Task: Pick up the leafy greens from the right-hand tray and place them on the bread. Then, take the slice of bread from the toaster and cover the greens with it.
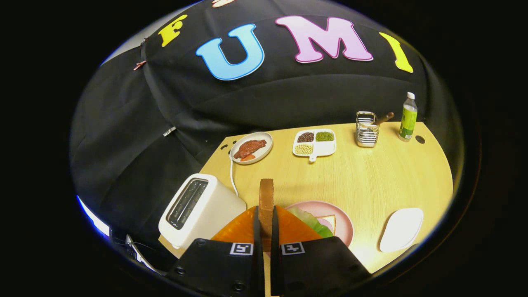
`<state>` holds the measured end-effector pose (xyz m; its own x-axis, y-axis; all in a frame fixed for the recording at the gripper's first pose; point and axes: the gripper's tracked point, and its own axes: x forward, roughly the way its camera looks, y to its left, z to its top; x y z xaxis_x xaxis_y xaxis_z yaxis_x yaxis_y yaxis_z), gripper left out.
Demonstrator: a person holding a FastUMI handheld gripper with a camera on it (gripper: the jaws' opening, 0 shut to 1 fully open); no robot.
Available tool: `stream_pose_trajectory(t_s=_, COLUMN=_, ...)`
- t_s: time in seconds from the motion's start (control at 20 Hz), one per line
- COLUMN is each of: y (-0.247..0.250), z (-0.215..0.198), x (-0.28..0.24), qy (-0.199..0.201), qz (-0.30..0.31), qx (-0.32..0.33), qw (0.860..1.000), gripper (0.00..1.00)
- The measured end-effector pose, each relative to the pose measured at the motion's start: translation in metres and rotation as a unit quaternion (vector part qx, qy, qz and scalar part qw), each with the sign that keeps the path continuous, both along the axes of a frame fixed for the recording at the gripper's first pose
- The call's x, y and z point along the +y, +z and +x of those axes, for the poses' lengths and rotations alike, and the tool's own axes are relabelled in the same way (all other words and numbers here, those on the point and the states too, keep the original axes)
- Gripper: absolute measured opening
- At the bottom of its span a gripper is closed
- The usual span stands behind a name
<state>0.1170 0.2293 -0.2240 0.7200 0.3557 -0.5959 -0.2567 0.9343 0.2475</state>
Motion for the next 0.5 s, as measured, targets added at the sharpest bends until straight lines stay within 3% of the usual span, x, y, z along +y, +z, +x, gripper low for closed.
stream_pose_trajectory(t_s=0.5, y=-0.043, z=0.007, x=-0.017, qy=-0.033, qz=0.034, qx=0.045, qw=0.998, gripper=0.1)
